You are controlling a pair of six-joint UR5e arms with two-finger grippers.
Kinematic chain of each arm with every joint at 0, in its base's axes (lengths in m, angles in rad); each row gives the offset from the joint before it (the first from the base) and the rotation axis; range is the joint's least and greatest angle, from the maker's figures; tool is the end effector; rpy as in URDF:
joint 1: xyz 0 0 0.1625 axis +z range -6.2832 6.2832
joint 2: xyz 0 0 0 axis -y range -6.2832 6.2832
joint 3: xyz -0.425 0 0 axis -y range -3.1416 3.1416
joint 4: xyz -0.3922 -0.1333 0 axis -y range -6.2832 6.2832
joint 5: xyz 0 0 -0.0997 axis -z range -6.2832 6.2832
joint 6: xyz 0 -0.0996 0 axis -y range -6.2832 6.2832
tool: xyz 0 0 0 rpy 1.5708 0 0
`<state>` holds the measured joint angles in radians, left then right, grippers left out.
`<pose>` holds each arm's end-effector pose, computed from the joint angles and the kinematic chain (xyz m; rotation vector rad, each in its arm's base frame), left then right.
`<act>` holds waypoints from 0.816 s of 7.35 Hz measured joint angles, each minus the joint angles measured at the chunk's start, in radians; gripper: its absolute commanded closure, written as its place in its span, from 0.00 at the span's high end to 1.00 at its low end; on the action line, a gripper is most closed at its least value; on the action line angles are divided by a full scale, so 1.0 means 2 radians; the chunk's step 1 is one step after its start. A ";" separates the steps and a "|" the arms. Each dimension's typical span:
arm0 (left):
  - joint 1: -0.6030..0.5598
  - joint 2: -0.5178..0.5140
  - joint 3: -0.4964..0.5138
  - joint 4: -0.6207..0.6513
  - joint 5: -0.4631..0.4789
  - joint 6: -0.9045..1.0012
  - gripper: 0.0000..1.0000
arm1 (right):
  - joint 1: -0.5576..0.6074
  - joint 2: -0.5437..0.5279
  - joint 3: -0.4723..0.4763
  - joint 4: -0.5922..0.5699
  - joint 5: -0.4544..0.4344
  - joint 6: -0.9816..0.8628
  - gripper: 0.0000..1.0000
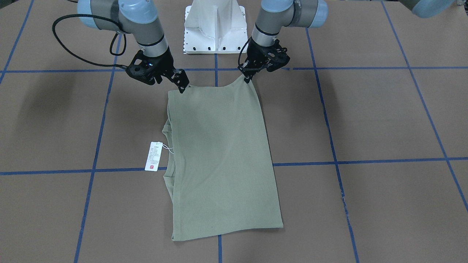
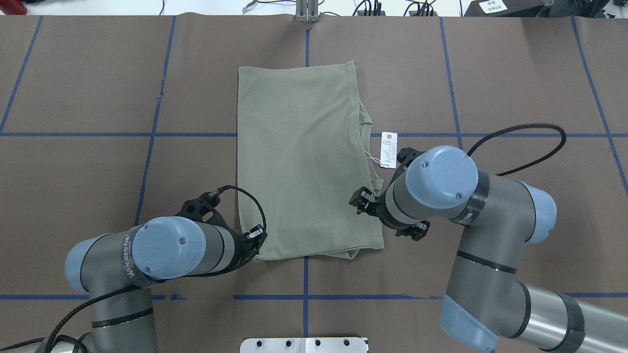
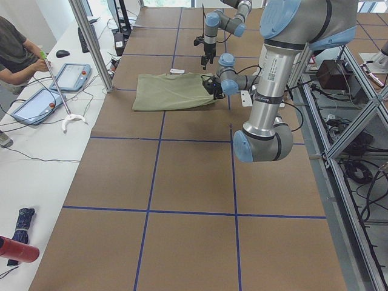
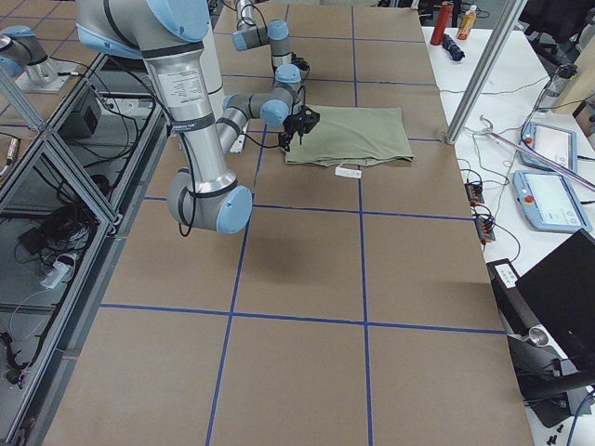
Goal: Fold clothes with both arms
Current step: 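Lower the right gripper to the shirt's other near corner beside the tag, then grasp the near corners of the shirt with both grippers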
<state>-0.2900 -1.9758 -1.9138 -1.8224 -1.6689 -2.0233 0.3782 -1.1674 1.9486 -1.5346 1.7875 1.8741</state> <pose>0.5322 -0.2877 0.2561 -0.1737 1.0065 -0.6293 -0.5019 -0.3198 0.2711 -0.1762 -0.8323 0.5521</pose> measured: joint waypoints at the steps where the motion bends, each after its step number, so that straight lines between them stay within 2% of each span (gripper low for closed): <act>1: 0.000 -0.001 -0.001 0.000 0.000 0.000 0.00 | -0.025 0.002 -0.005 -0.001 -0.026 0.019 1.00; 3: 0.000 -0.001 -0.002 0.000 0.000 0.000 0.00 | -0.044 0.014 -0.028 0.001 -0.054 0.030 1.00; 6: 0.000 -0.001 -0.005 0.000 0.000 0.000 0.00 | -0.047 0.028 -0.052 0.006 -0.061 0.030 1.00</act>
<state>-0.2899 -1.9778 -1.9229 -1.8224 -1.6690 -2.0233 0.2846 -1.1104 1.8440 -1.5235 1.6648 1.9342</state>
